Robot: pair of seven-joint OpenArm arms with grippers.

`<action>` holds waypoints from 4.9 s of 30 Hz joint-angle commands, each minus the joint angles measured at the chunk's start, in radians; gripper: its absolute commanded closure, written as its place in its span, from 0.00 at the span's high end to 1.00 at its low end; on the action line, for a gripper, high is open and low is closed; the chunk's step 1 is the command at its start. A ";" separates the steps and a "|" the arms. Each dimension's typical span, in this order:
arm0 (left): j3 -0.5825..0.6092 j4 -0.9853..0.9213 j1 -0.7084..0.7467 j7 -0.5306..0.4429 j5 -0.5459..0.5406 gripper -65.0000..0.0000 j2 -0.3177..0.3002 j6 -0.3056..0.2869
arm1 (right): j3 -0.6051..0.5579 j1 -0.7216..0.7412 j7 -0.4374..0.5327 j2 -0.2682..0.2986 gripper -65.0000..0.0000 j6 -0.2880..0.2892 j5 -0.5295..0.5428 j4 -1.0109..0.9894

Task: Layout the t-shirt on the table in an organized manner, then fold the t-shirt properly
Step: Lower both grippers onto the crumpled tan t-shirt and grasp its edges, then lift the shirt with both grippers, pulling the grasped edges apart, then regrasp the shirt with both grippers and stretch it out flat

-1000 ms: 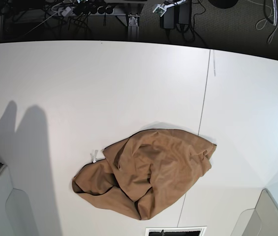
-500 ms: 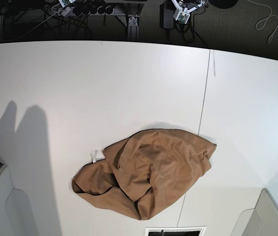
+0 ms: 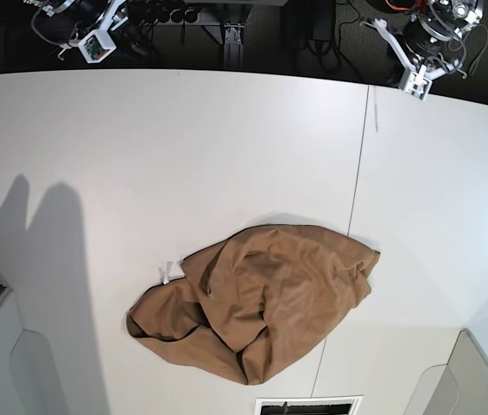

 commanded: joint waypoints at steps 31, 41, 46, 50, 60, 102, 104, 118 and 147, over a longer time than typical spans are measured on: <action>0.234 -0.568 -0.866 -0.072 -0.202 0.44 -0.073 0.005 | 0.004 0.931 -0.125 -0.531 0.43 -0.203 -0.008 -0.489; 0.234 -0.743 -0.981 -0.072 -0.256 0.44 0.005 0.005 | 0.005 1.093 -0.116 -0.603 0.43 -0.310 -0.118 -0.680; 0.234 -0.797 -1.020 -0.072 -0.272 0.44 0.043 0.005 | 0.005 1.126 -0.104 -0.605 0.43 -0.319 -0.120 -0.770; 0.234 -0.800 -1.024 -0.072 -0.287 0.44 0.060 0.005 | 0.005 1.134 -0.089 -0.607 0.41 -0.319 -0.127 -0.818; 0.234 -0.800 -1.027 -0.101 -0.283 0.00 0.084 0.005 | 0.005 1.142 -0.079 -0.607 0.00 -0.285 -0.161 -0.823; -0.010 -0.448 -0.729 -0.072 -0.242 0.00 -0.158 -0.037 | -0.032 0.234 -0.390 -0.491 0.00 -0.025 0.189 0.116; -0.010 -0.448 -0.733 -0.075 -0.237 0.00 -0.174 -0.003 | -0.032 0.248 -0.375 -0.490 0.16 -0.026 0.188 0.116; -0.021 -0.417 -0.745 0.032 -0.182 0.35 -0.179 0.068 | 0.150 0.508 -0.370 -0.490 0.57 -0.146 0.084 0.108; 0.379 -0.366 -0.668 0.130 -0.256 0.13 0.006 -0.173 | 0.098 1.012 -0.342 -0.509 0.00 -0.202 -0.186 -0.667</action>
